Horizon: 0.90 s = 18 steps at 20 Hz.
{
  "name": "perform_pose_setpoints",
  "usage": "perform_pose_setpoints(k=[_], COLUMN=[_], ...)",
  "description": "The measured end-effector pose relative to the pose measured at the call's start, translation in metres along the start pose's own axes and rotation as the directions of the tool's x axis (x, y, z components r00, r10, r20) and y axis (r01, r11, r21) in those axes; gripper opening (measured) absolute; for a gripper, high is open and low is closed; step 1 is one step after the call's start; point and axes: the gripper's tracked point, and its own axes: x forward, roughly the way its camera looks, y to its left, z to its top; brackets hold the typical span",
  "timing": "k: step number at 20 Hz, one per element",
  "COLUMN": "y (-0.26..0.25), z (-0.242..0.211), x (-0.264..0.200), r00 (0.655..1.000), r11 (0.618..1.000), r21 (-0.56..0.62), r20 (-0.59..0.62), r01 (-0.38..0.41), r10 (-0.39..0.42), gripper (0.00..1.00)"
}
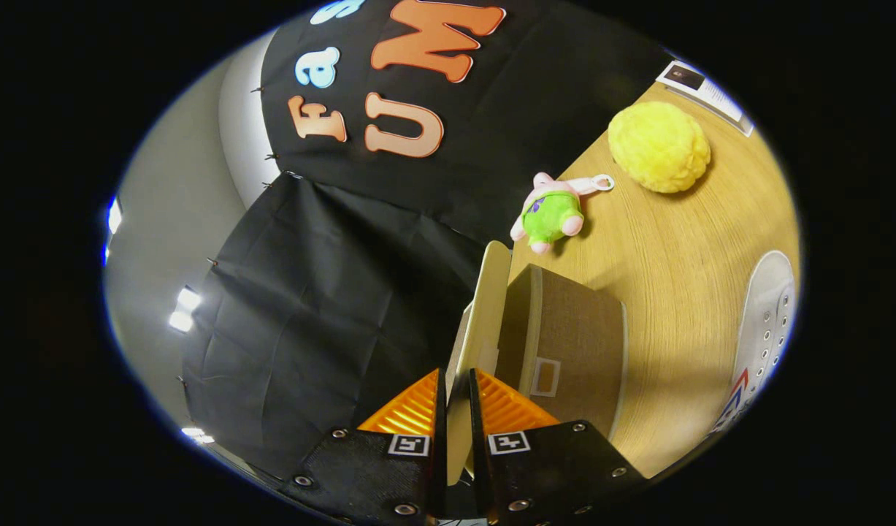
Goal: Open the storage box then place both shoes into the box .Put the left shoe in first, then the right shoe, with the right side of both shoes facing outward in a uniform manner.
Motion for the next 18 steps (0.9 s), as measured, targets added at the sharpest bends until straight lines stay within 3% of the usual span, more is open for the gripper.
perform_pose_setpoints(k=[4,6,8,9,11,18], y=[-0.025,-0.03,-0.03,-0.026,-0.006,0.069], z=[0.002,-0.005,-0.011,-0.01,-0.003,0.009], x=[0.006,0.008,0.01,0.009,0.004,0.001], r00=[0.994,0.992,0.991,0.993,0.998,0.999], r11=[0.994,0.99,0.991,0.993,0.998,0.997], r21=[-0.029,-0.065,-0.048,-0.024,0.01,-0.08], r20=[0.021,0.01,-0.023,-0.029,-0.015,0.047], r01=[0.107,0.126,0.129,0.118,0.067,-0.015], r10=[-0.106,-0.126,-0.13,-0.118,-0.067,0.019], gripper=[0.15,0.2,0.16,0.07,0.03,0.05])
